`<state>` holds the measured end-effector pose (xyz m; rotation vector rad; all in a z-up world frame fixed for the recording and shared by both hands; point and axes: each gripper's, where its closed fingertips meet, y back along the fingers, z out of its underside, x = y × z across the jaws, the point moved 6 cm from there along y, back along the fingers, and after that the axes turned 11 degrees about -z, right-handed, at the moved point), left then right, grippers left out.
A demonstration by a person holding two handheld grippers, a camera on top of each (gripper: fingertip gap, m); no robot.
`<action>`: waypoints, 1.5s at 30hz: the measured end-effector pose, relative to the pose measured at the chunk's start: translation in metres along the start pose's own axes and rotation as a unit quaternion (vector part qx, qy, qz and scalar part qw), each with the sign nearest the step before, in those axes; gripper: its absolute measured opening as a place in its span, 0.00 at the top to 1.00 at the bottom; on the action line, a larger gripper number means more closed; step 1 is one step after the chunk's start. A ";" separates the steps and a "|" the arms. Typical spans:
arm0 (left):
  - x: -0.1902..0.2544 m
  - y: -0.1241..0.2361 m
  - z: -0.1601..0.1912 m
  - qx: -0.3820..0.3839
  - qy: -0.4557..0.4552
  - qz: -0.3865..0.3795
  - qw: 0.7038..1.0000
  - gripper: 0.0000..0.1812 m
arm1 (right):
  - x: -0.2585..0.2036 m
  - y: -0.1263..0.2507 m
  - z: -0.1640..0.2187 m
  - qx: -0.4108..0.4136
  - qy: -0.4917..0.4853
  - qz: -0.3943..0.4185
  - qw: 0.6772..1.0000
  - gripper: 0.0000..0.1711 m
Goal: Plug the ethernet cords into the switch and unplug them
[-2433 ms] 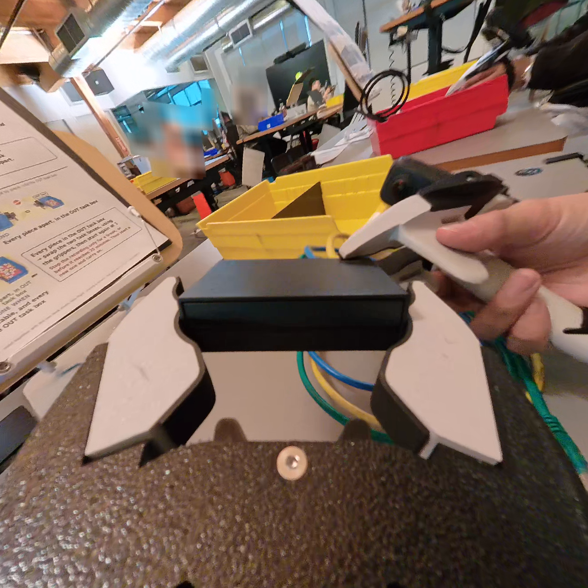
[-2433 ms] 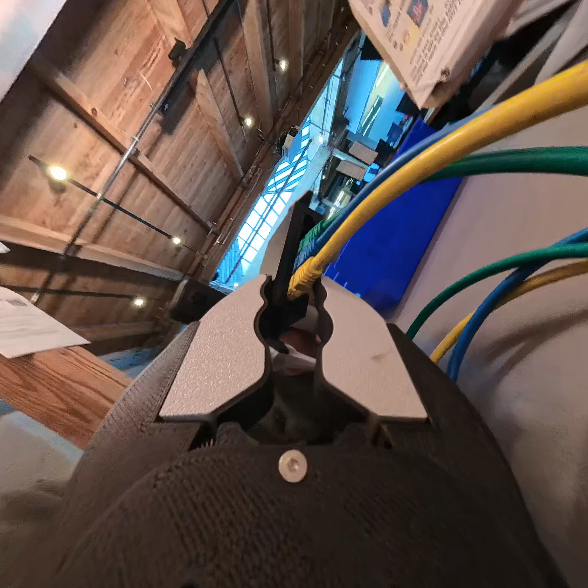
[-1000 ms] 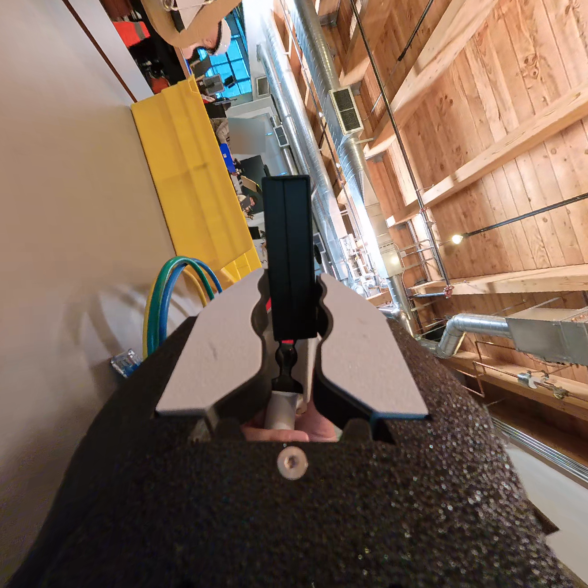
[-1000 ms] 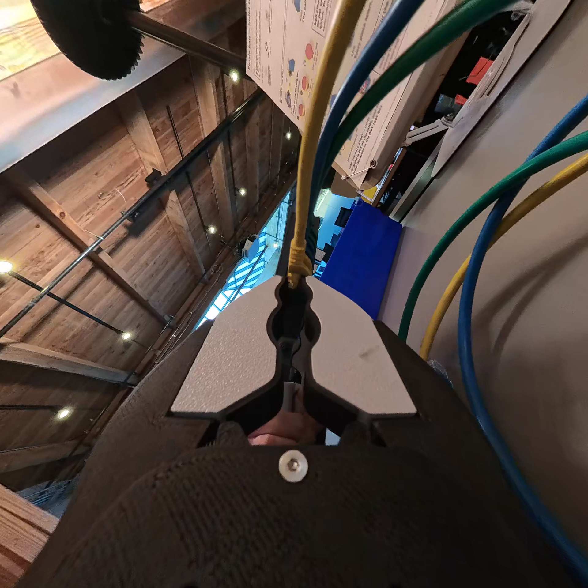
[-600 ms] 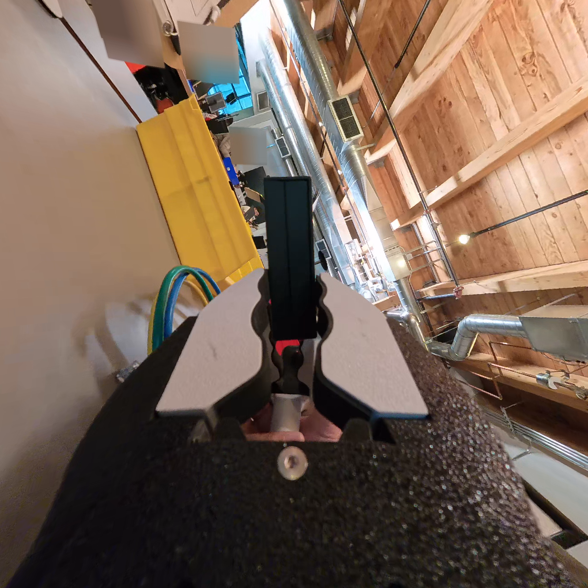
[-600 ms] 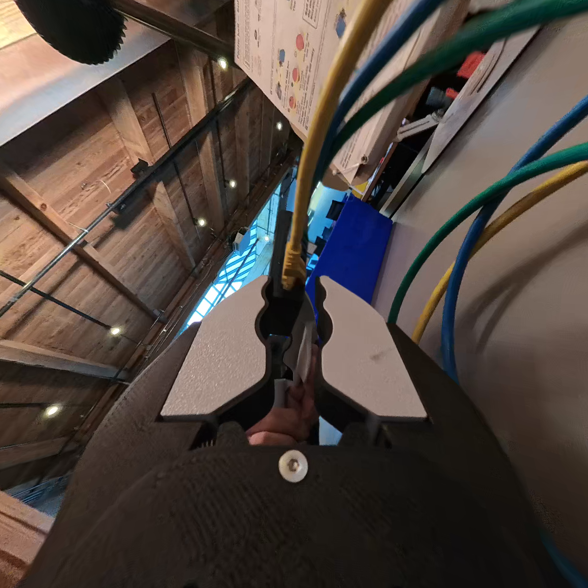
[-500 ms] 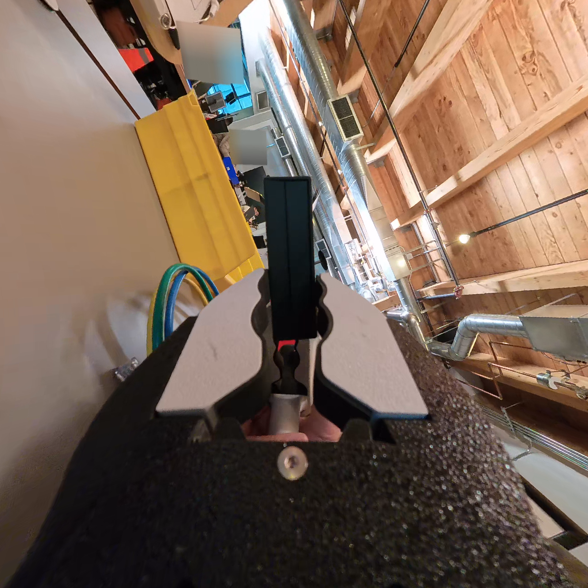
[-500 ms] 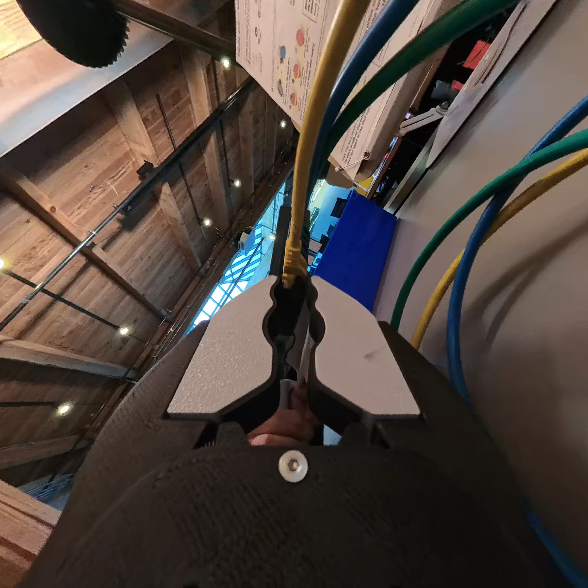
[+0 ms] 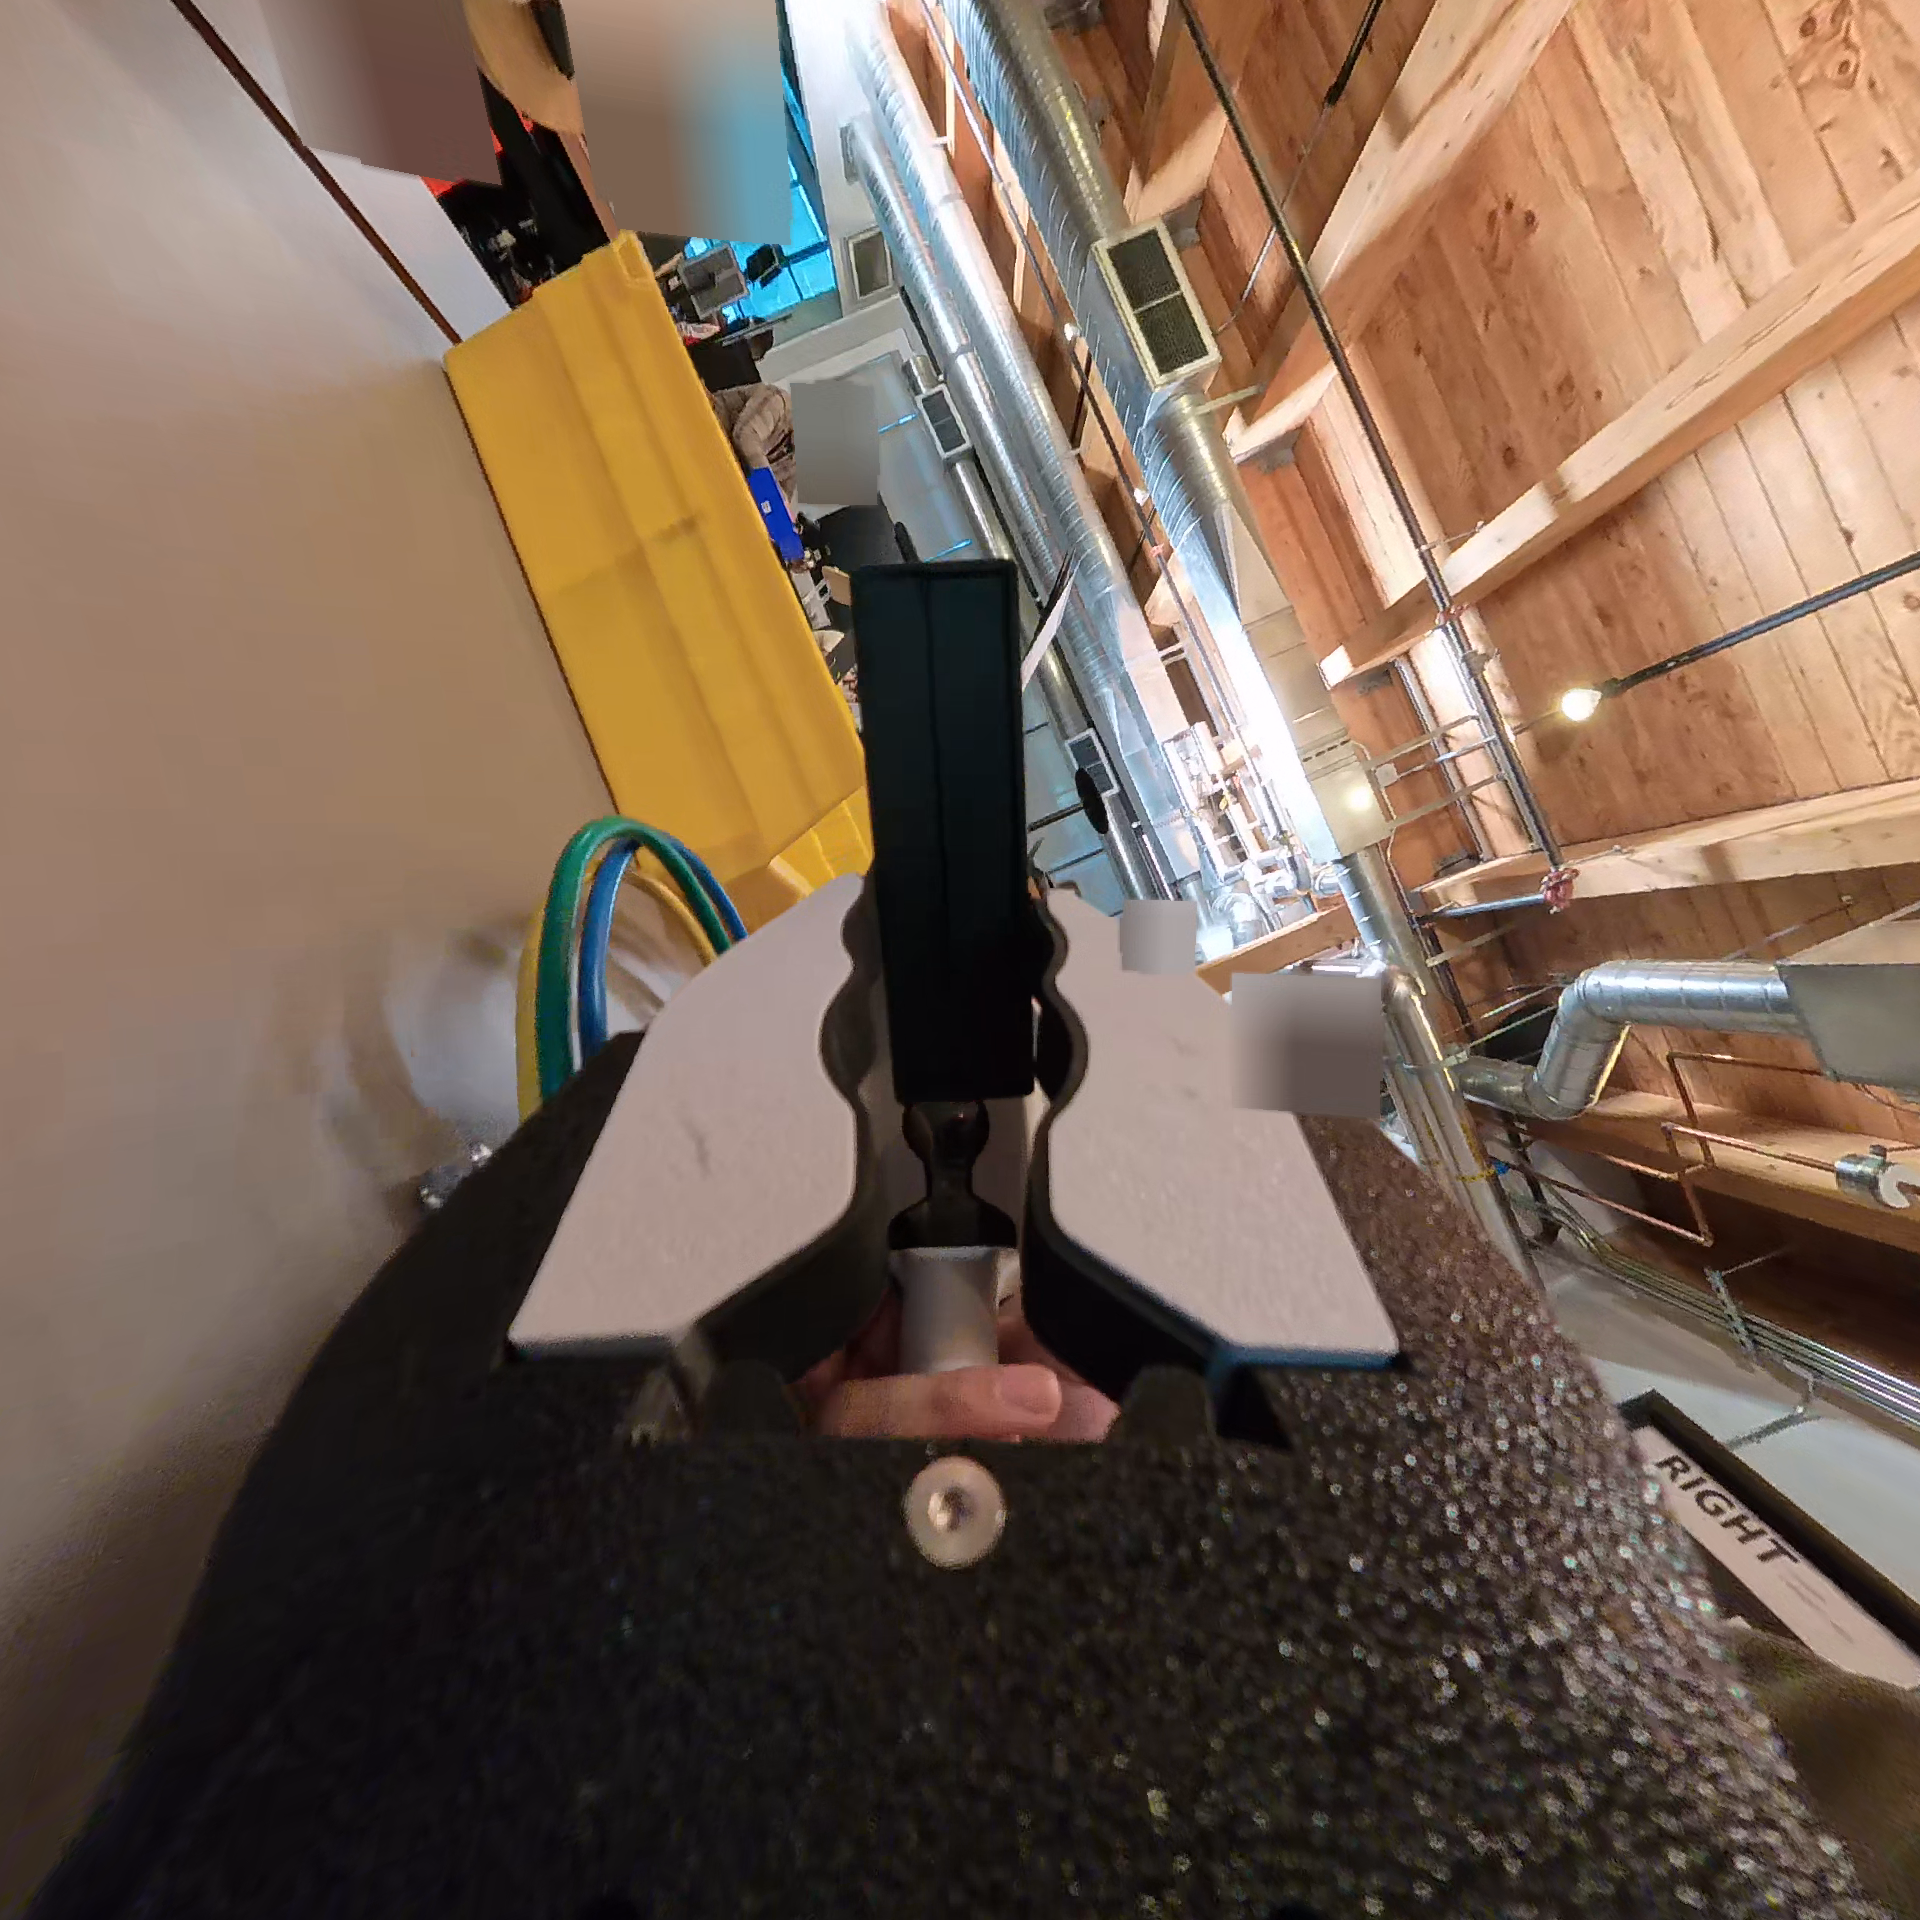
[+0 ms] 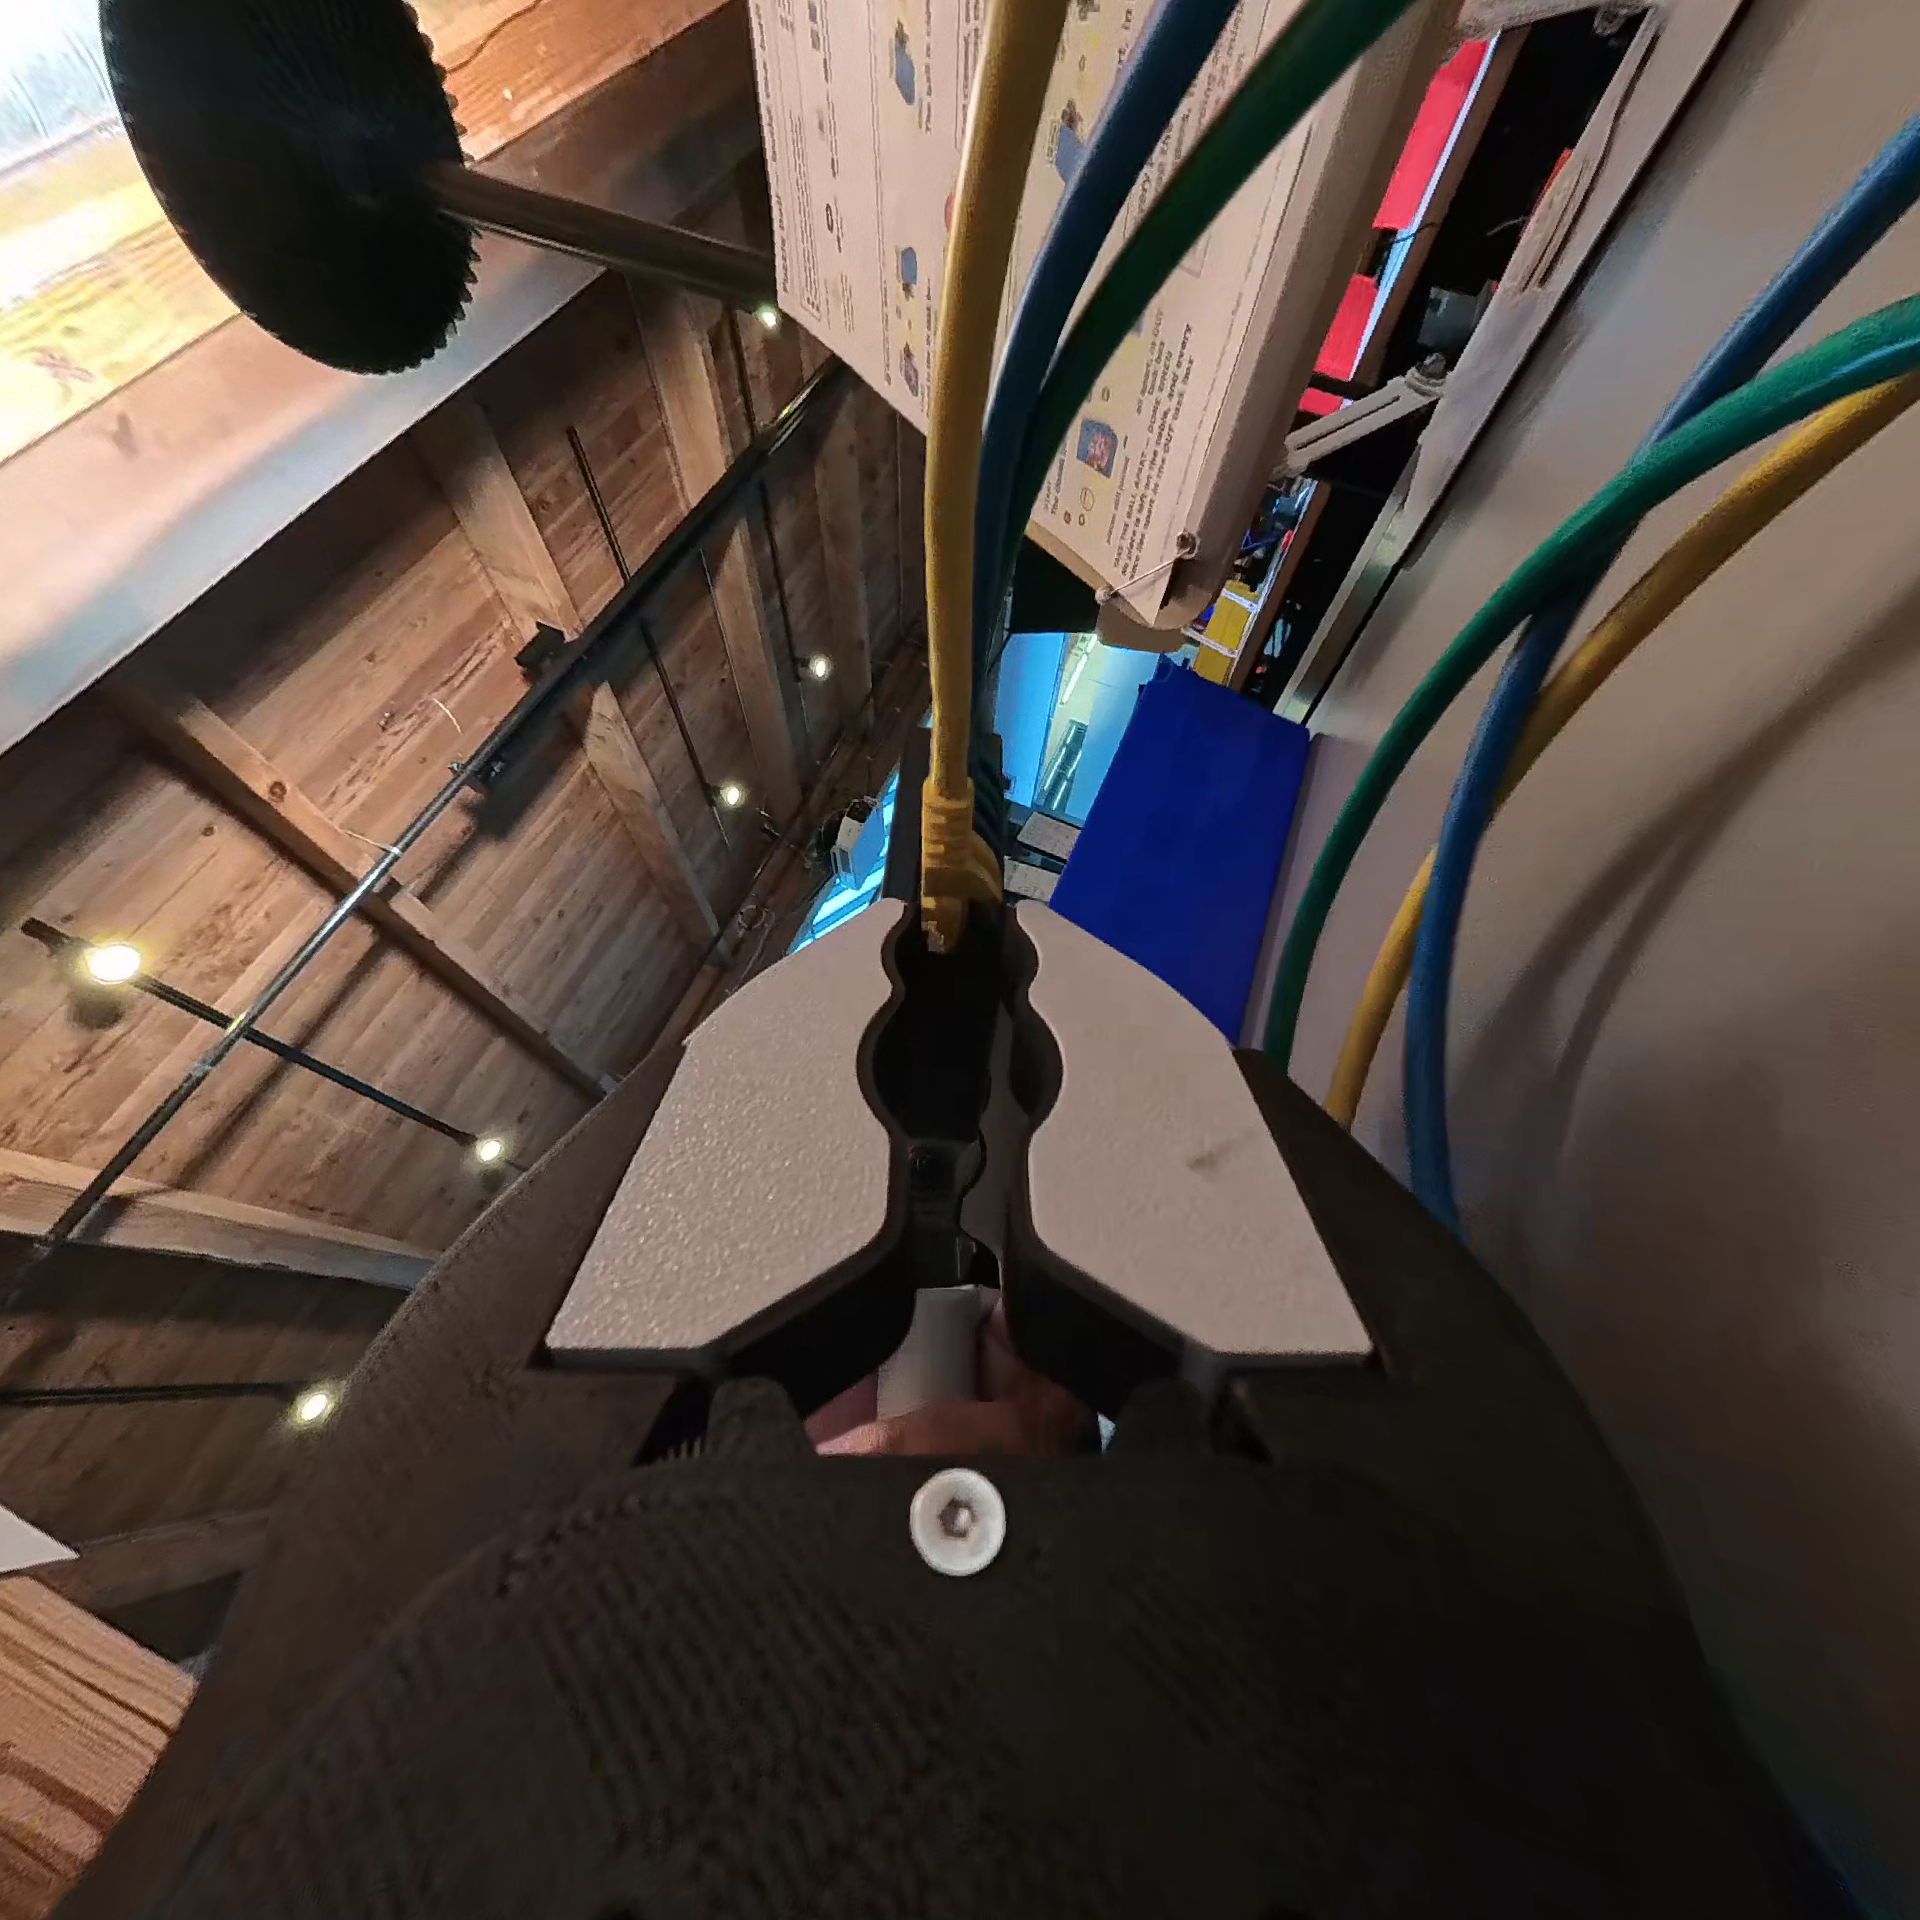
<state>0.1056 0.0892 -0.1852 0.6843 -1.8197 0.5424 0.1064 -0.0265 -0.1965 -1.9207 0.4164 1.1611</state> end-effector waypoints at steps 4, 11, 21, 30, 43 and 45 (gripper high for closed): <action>-0.005 -0.001 0.002 -0.005 -0.005 0.002 1.000 0.85 | 0.003 0.000 -0.004 -0.032 0.031 0.006 0.999 0.92; -0.008 0.000 0.001 -0.012 -0.026 0.009 1.000 0.85 | 0.004 -0.001 -0.004 -0.039 0.045 0.010 0.998 0.93; 0.001 0.000 0.005 -0.026 -0.038 0.017 0.999 0.85 | -0.003 -0.001 -0.005 0.000 0.080 -0.018 0.997 0.92; 0.005 0.003 0.004 -0.003 -0.052 0.018 0.998 0.86 | -0.004 -0.001 -0.004 -0.026 0.067 -0.029 0.997 0.92; 0.002 0.003 0.011 0.060 -0.052 0.033 0.996 0.85 | -0.005 -0.003 -0.006 -0.027 0.065 -0.011 0.997 0.92; 0.003 0.005 0.008 0.081 -0.045 0.044 0.995 0.85 | -0.005 -0.005 -0.002 -0.014 0.038 -0.029 0.999 0.92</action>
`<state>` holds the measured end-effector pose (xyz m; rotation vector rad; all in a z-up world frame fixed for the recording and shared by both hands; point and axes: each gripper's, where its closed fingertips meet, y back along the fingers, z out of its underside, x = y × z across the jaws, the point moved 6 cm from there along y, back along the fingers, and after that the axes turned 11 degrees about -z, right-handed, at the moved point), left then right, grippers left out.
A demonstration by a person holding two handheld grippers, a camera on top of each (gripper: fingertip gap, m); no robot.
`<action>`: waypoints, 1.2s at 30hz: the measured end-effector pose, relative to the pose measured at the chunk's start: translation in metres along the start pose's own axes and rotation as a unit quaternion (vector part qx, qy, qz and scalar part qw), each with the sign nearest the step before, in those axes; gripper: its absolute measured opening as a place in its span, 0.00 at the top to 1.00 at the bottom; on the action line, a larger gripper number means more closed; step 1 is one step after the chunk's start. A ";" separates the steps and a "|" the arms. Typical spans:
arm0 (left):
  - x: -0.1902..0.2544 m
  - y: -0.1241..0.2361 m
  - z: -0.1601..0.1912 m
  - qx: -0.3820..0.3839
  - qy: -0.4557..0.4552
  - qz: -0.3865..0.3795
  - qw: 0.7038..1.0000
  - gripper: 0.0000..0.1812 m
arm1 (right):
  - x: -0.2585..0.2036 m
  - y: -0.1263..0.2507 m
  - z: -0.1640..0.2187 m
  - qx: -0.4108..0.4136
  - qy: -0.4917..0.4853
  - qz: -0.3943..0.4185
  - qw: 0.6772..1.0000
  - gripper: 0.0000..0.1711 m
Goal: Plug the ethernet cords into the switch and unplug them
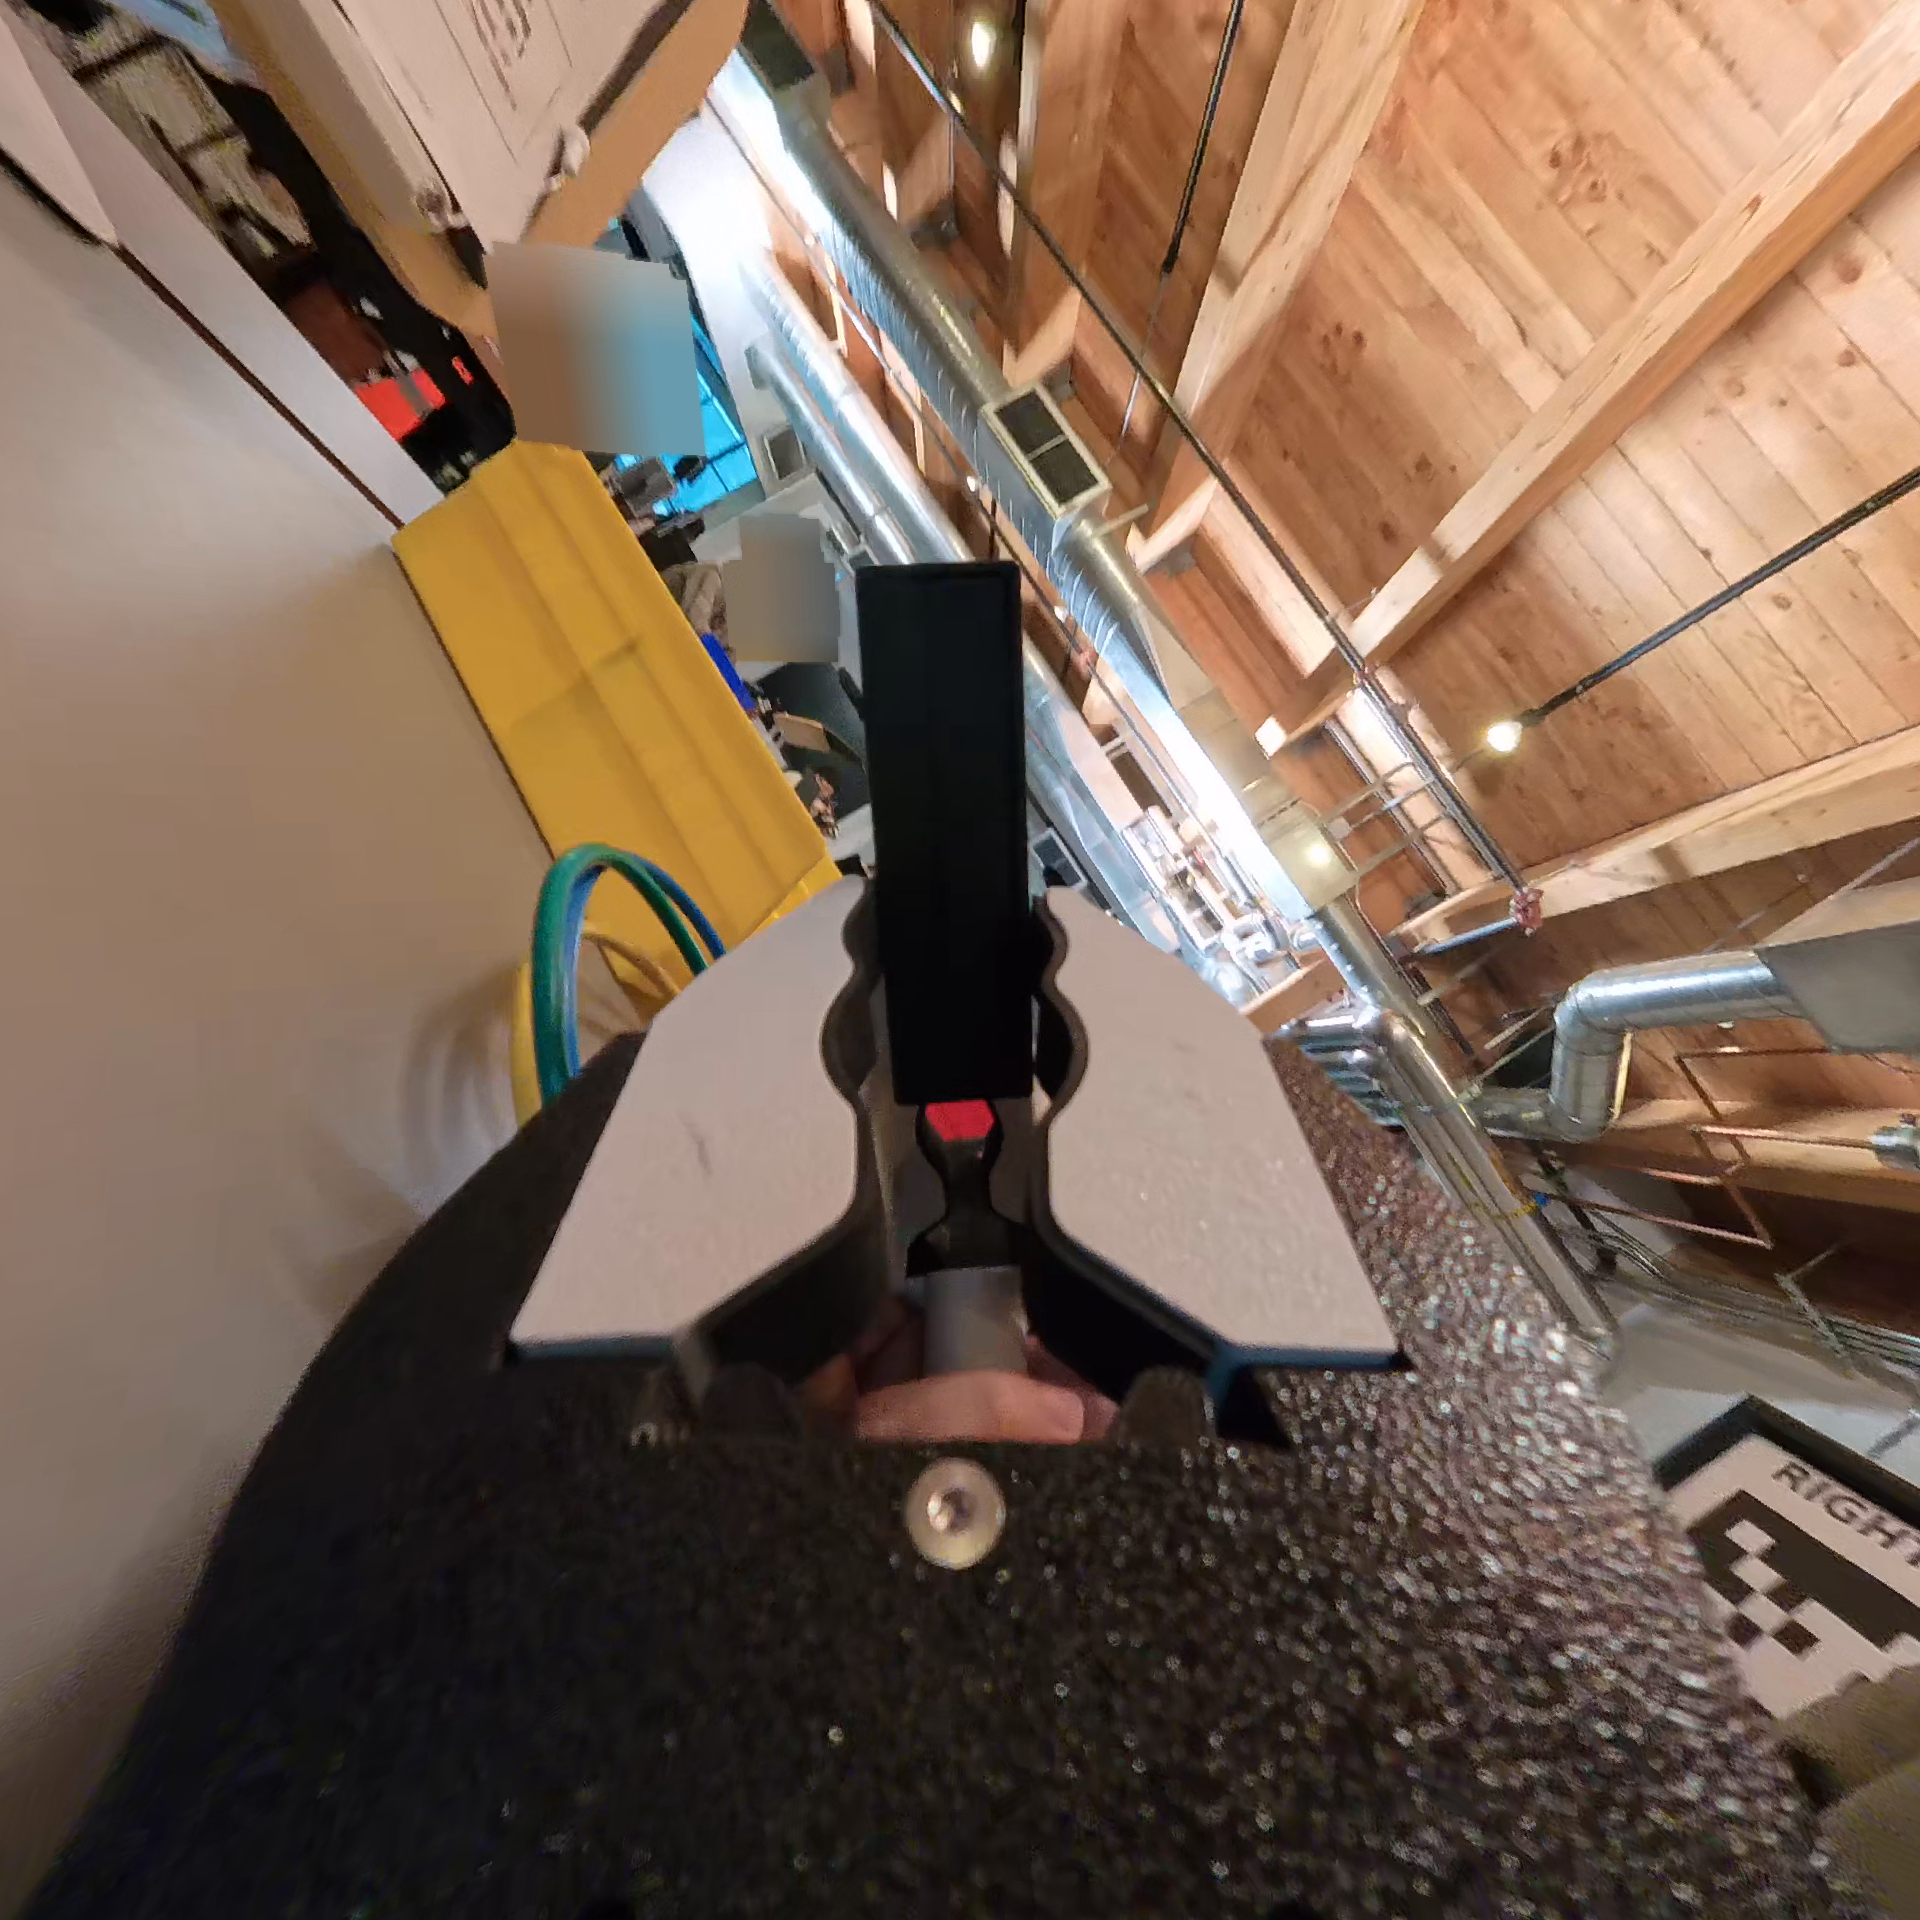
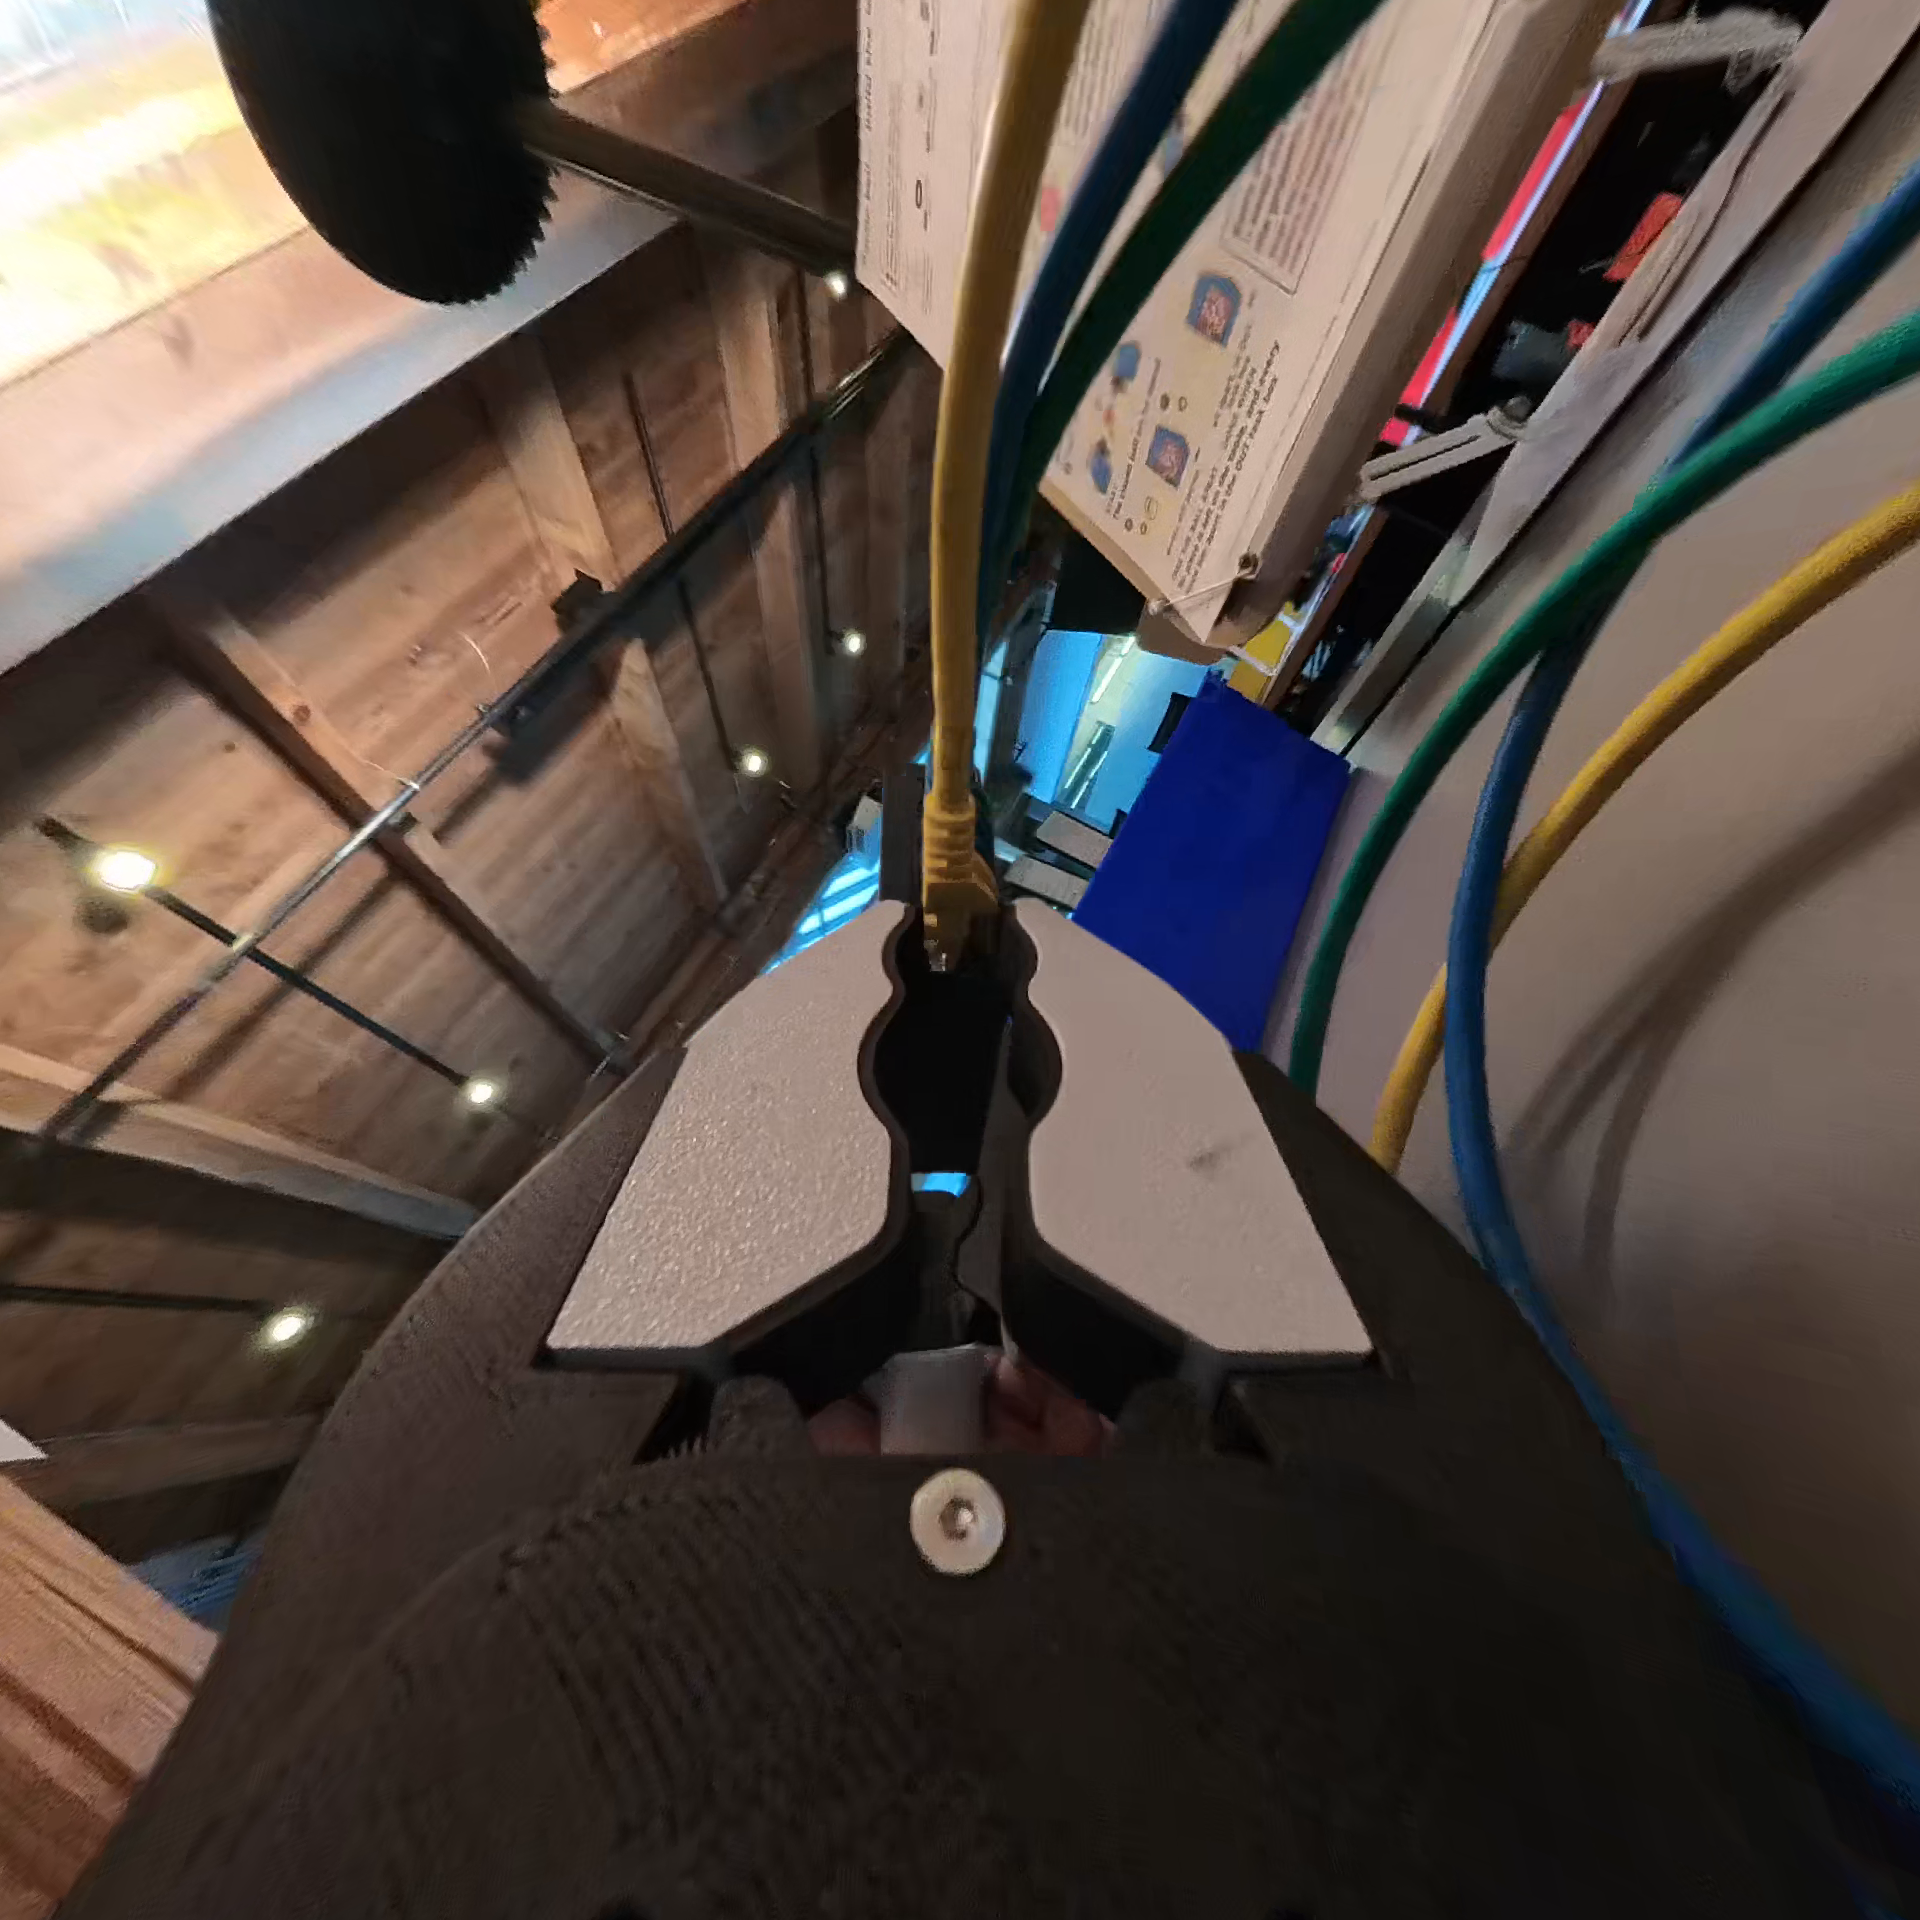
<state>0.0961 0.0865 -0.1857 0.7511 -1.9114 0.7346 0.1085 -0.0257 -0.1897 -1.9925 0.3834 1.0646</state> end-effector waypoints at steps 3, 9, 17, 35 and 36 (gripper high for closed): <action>0.001 0.002 -0.004 0.008 -0.006 -0.003 1.000 0.86 | 0.002 0.000 0.004 0.010 -0.030 -0.009 0.999 0.92; 0.006 0.004 -0.009 0.018 -0.013 -0.011 1.000 0.86 | 0.000 0.000 0.011 0.021 -0.039 -0.007 0.999 0.90; 0.005 0.003 -0.008 0.003 0.010 -0.003 1.000 0.85 | -0.004 0.000 0.011 0.025 -0.027 -0.022 0.999 0.95; 0.004 0.002 -0.006 -0.006 0.003 -0.001 1.000 0.86 | -0.002 0.002 0.009 0.031 -0.015 -0.019 0.999 0.93; 0.005 0.002 -0.006 -0.005 0.006 0.001 1.000 0.86 | -0.002 0.002 0.008 0.033 -0.019 -0.022 0.999 0.93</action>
